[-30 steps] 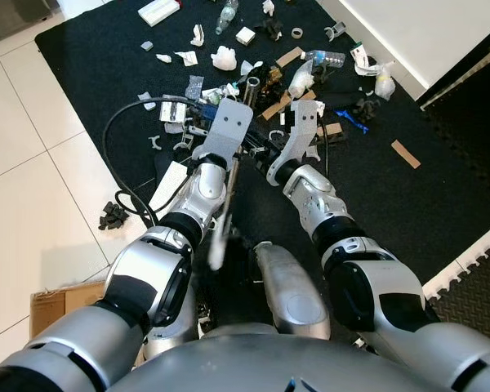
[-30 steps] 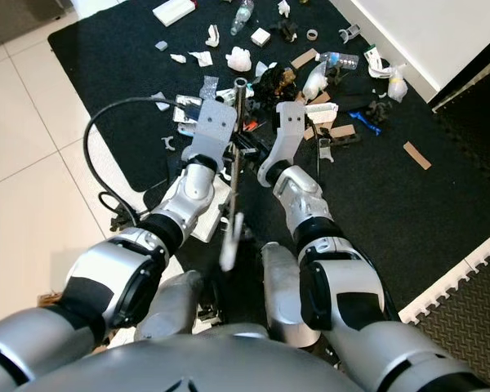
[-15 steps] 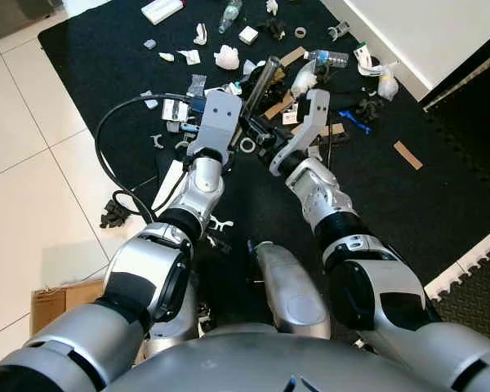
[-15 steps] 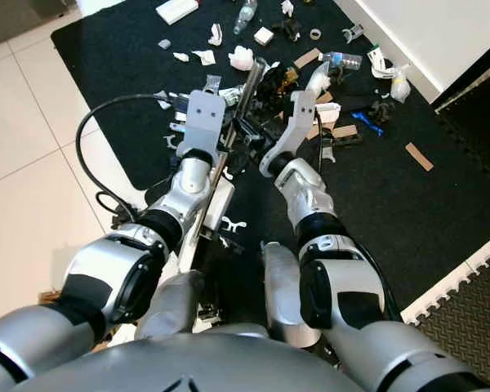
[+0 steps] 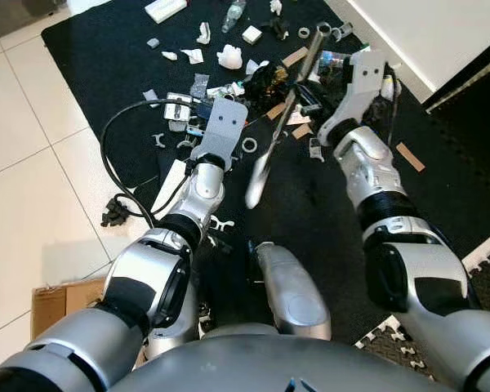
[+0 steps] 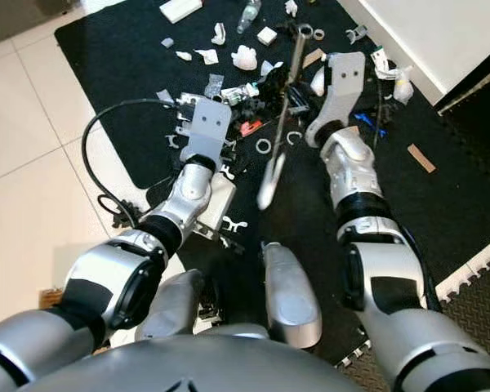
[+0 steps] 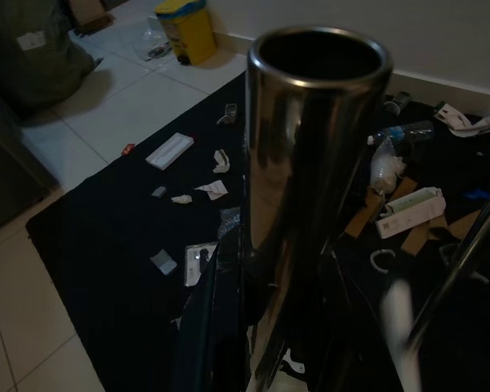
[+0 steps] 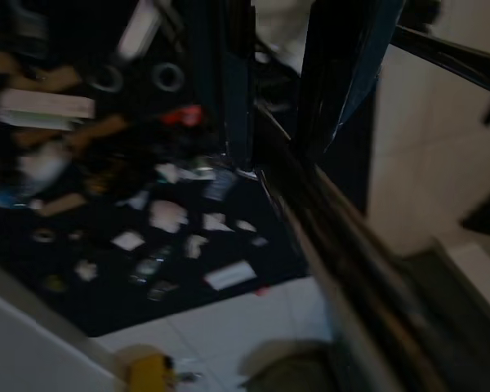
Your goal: Sweep floor
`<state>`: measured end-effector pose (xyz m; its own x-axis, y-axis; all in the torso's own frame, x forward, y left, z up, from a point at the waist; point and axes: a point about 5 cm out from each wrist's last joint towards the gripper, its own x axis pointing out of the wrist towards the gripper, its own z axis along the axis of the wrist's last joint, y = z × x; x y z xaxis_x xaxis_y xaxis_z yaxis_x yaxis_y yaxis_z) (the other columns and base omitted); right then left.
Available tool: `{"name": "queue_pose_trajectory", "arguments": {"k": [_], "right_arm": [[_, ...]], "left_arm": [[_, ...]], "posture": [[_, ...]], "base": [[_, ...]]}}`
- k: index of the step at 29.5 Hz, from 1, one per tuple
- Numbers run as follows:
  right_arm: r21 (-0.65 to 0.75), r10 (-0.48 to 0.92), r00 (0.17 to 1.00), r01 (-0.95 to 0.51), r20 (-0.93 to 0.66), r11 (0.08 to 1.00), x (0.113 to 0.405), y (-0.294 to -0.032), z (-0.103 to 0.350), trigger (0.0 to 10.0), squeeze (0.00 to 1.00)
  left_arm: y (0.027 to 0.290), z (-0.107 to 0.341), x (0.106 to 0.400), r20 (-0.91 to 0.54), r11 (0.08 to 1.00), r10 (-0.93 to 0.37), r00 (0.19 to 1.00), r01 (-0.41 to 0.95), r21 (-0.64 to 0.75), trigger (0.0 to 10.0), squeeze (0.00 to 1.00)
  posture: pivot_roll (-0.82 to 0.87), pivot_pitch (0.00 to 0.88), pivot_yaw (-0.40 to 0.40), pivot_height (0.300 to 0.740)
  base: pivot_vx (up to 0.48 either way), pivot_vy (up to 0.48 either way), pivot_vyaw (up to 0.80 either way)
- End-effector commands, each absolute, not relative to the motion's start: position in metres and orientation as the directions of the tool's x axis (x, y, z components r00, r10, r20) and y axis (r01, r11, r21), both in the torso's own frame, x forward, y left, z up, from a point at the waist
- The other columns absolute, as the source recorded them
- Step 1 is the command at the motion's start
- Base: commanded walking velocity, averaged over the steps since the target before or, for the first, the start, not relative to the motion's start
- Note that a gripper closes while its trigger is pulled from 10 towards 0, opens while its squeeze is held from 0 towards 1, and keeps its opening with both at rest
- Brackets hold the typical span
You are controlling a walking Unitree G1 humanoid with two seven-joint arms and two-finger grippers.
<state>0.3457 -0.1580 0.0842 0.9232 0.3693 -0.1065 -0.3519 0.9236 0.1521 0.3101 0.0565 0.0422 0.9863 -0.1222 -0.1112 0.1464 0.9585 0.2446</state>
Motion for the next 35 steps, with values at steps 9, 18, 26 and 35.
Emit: {"name": "queue_pose_trajectory", "arguments": {"k": [9,18,26,35], "right_arm": [[0.066,0.405,0.876,-0.403,-0.261,0.913,0.332,-0.166,0.061,10.0,0.0],[0.015,0.453,0.817,-0.48,-0.357,0.877,0.336,-0.181,0.069,10.0,0.0],[0.109,0.536,0.764,-0.536,-0.359,0.837,0.334,-0.186,0.081,10.0,0.0],[0.273,0.616,0.735,-0.554,-0.284,0.787,0.332,-0.185,0.099,10.0,0.0]], "left_arm": [[0.056,0.037,0.306,-0.136,0.955,-0.139,0.981,0.169,0.244,10.0,0.0],[0.055,0.037,0.307,-0.14,0.953,-0.141,0.98,0.173,0.249,10.0,0.0],[0.057,0.036,0.306,-0.14,0.953,-0.135,0.981,0.167,0.254,10.0,0.0],[0.055,0.037,0.307,-0.141,0.949,-0.143,0.98,0.176,0.263,10.0,0.0]], "posture": [[-0.11,0.116,-0.022,0.74],[-0.11,0.115,-0.024,0.74],[-0.11,0.115,-0.026,0.74],[-0.12,0.114,-0.02,0.74]], "base": [[0.0,0.0,0.0],[0.0,0.0,0.0],[0.0,0.0,0.0],[0.0,0.0,0.0]]}}
